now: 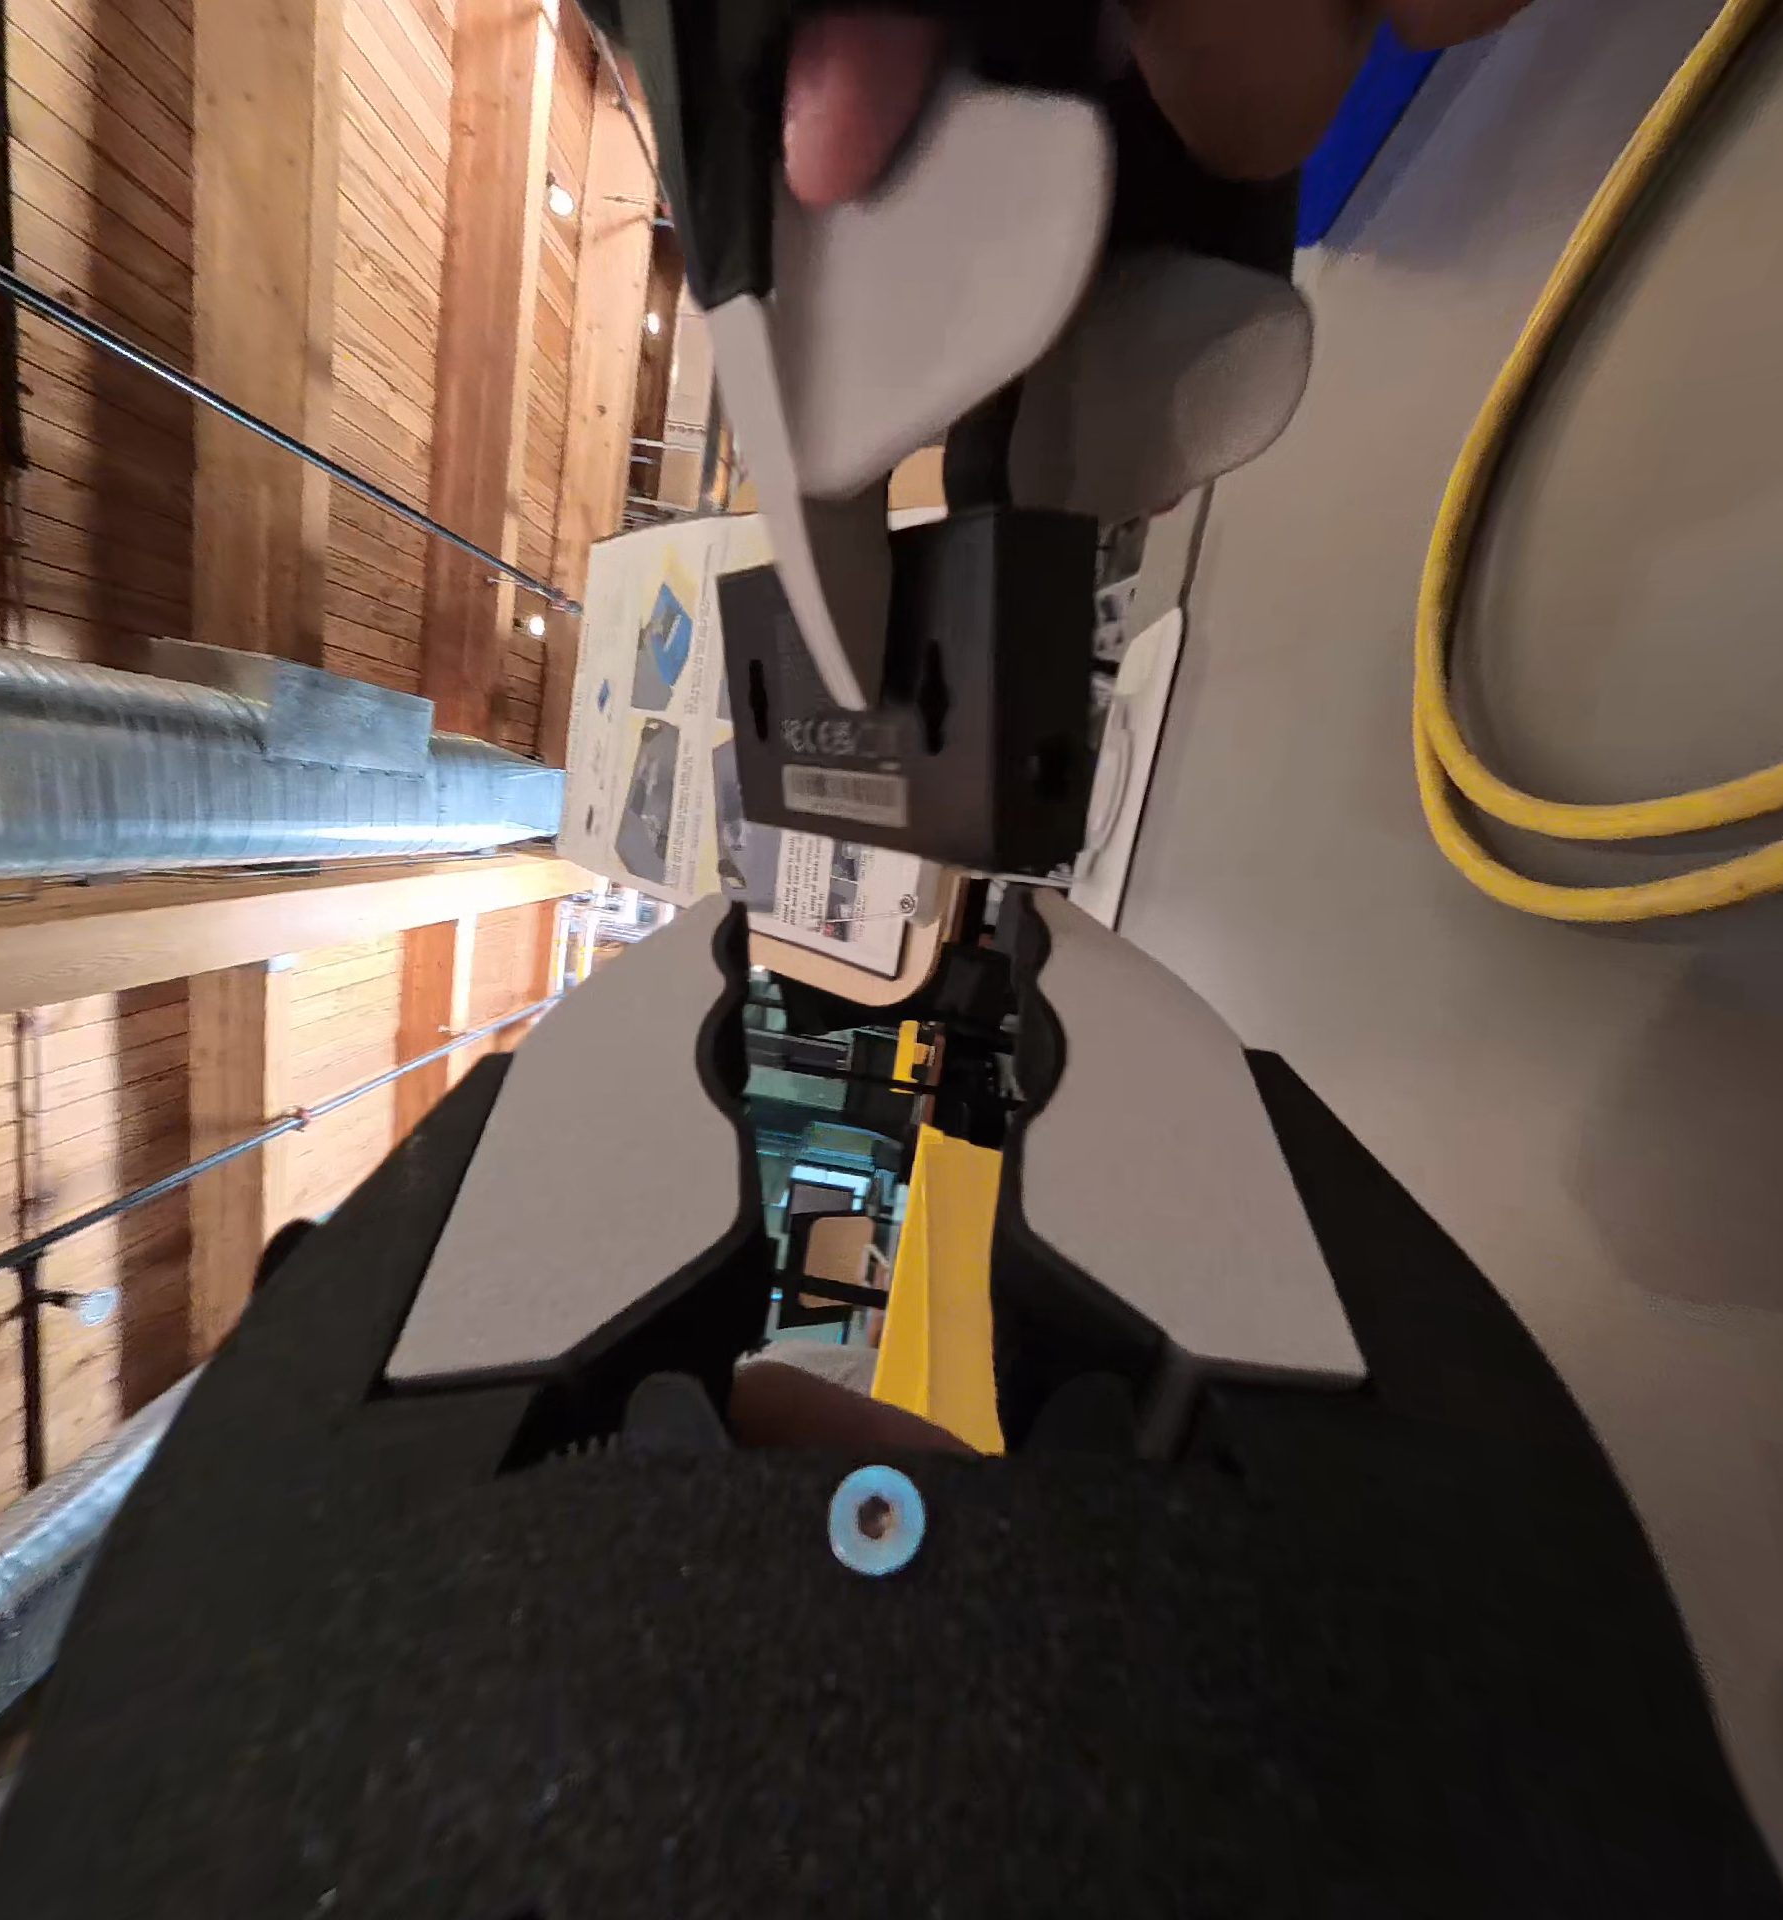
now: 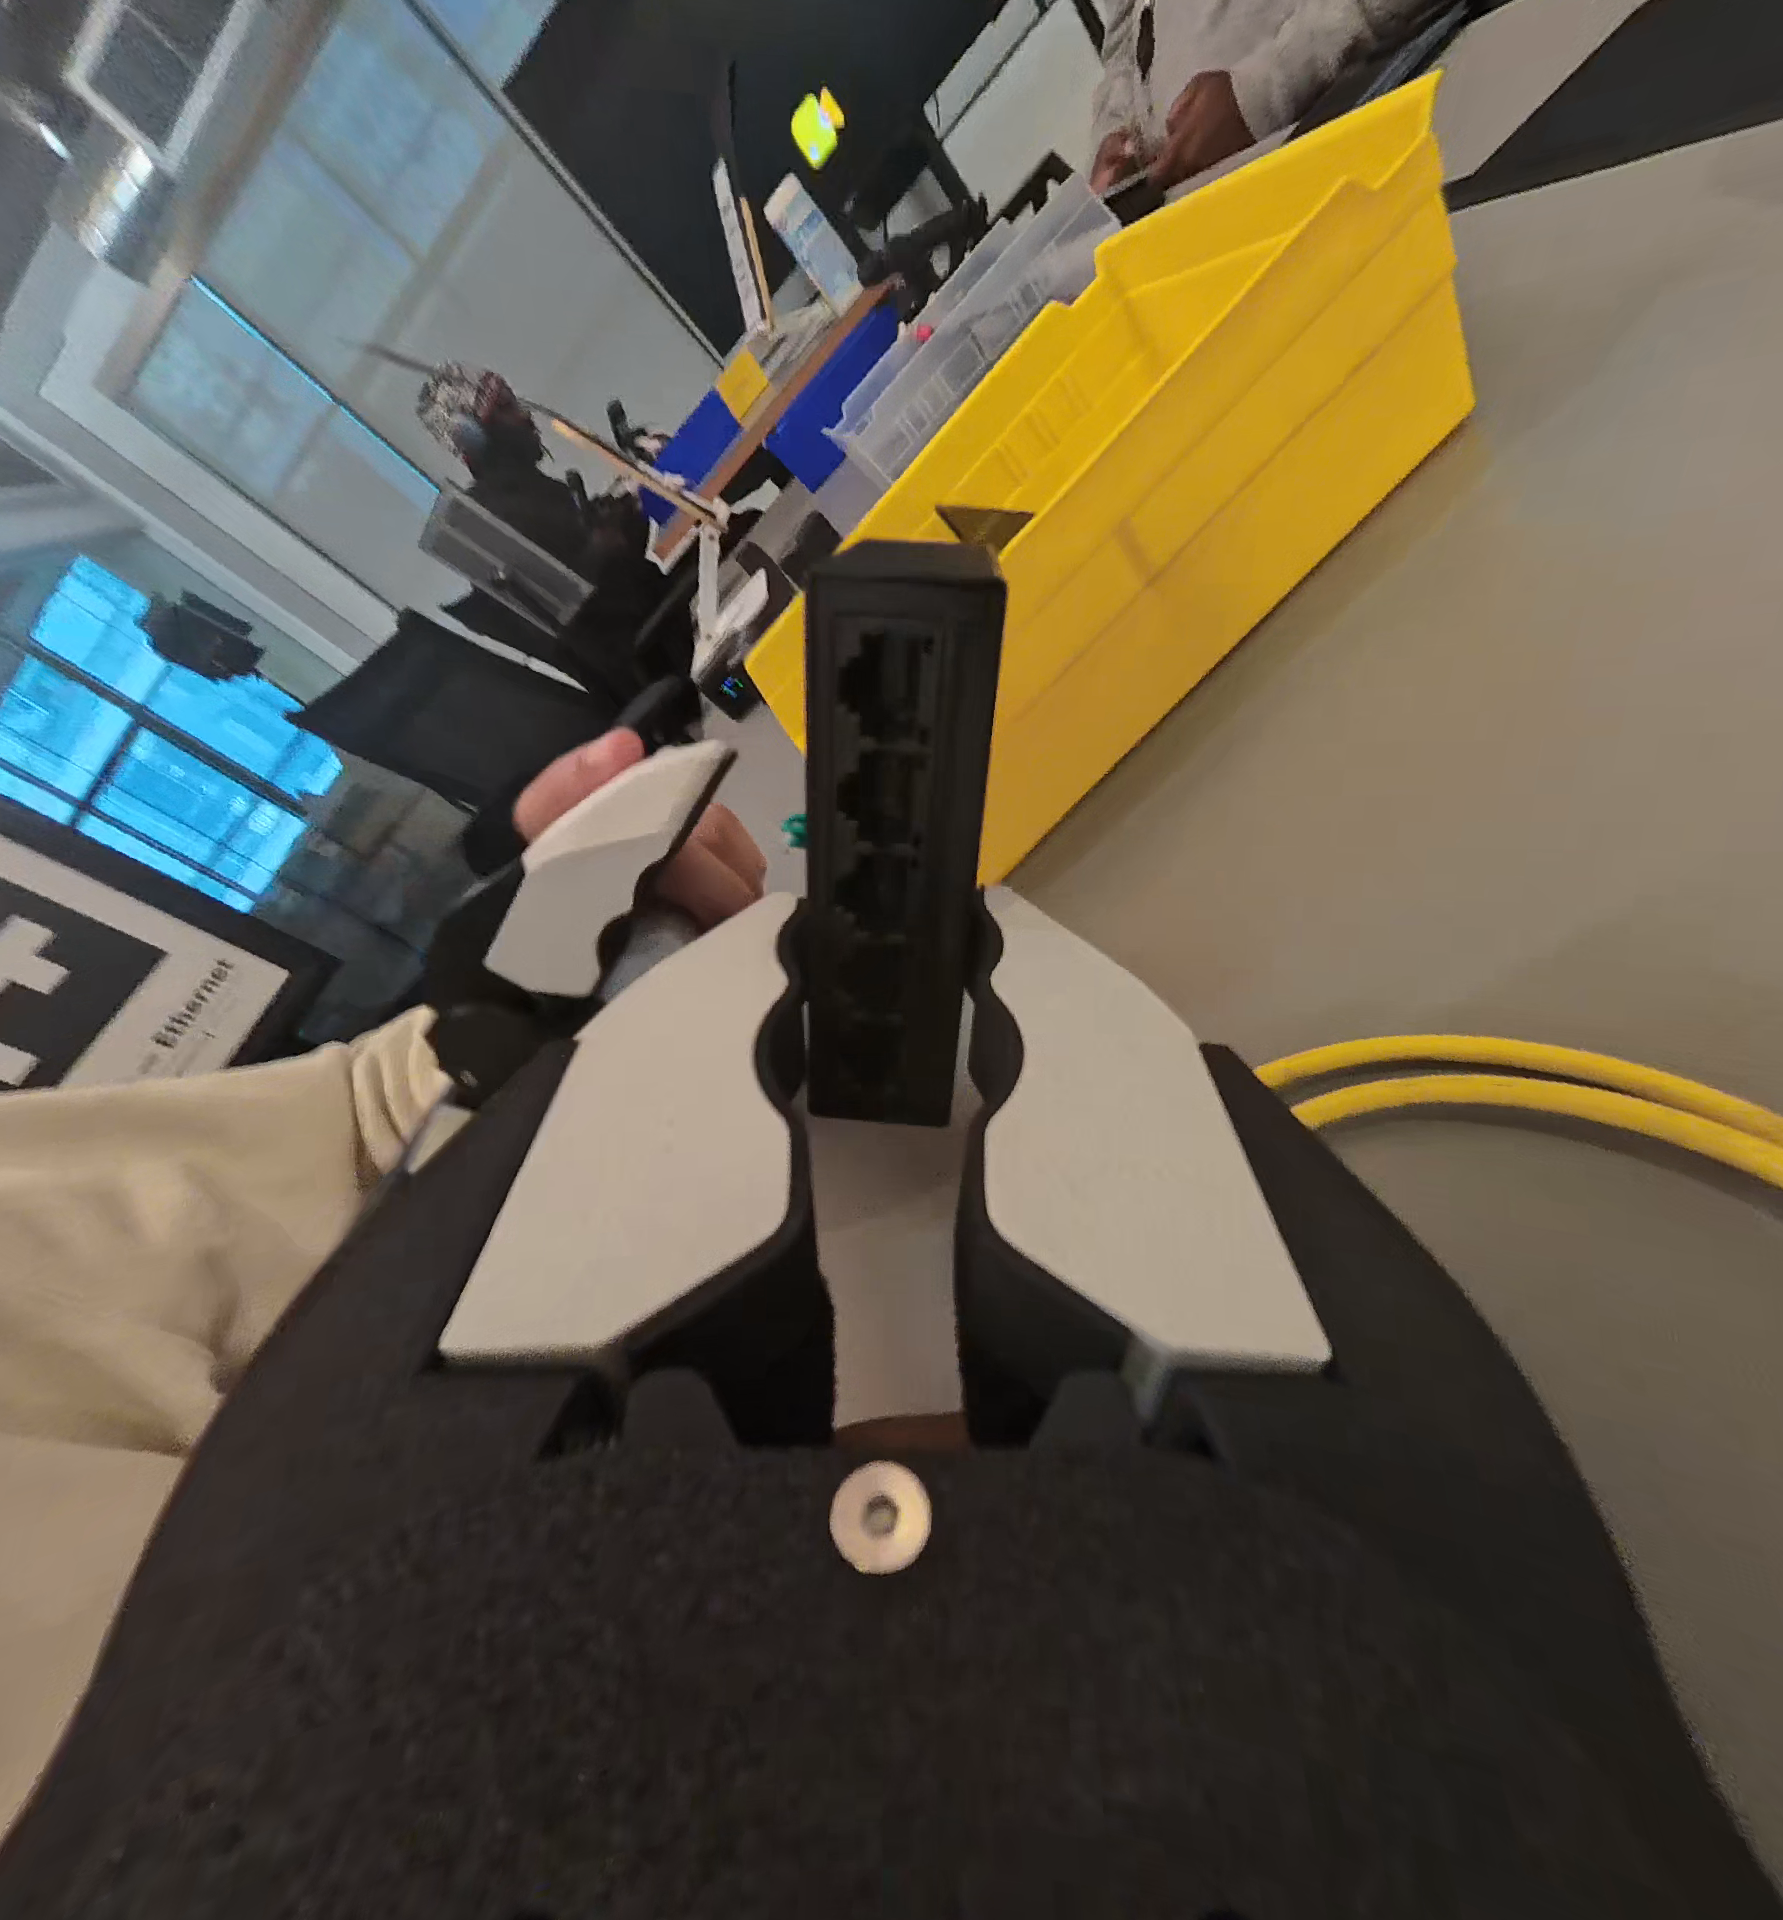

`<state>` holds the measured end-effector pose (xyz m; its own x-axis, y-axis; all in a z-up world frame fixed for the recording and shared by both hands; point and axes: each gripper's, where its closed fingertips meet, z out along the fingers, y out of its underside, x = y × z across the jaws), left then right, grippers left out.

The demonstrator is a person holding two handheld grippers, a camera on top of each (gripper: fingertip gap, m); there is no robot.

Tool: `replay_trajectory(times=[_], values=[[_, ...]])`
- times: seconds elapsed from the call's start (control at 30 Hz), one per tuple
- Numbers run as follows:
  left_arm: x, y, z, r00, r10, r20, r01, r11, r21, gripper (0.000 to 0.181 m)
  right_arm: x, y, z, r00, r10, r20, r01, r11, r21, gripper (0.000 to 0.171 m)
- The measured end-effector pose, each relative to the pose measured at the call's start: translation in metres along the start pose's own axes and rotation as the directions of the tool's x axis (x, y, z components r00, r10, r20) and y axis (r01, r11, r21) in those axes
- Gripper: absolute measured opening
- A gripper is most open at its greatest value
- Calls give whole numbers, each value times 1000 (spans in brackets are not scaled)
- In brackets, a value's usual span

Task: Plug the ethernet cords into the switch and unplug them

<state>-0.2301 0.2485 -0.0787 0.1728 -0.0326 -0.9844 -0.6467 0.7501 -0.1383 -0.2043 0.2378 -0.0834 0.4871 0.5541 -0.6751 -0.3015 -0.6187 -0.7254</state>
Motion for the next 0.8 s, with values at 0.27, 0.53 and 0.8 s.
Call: replay_trajectory(times=[0.27, 0.53, 0.8], values=[[-16, -15, 20, 974, 28, 224, 4, 990, -138, 48, -28, -5, 12, 980, 135, 148, -150, 984, 97, 27], [-29, -11, 19, 971, -5, 240, 34, 992, -119, 27, -40, -12, 0, 987, -78, 142, 68, 995, 70, 39], [-6, 6, 9, 957, -238, -166, 217, 967, -137, 27, -2, -27, -41, 718, -662, -216, 664, 744, -70, 52]])
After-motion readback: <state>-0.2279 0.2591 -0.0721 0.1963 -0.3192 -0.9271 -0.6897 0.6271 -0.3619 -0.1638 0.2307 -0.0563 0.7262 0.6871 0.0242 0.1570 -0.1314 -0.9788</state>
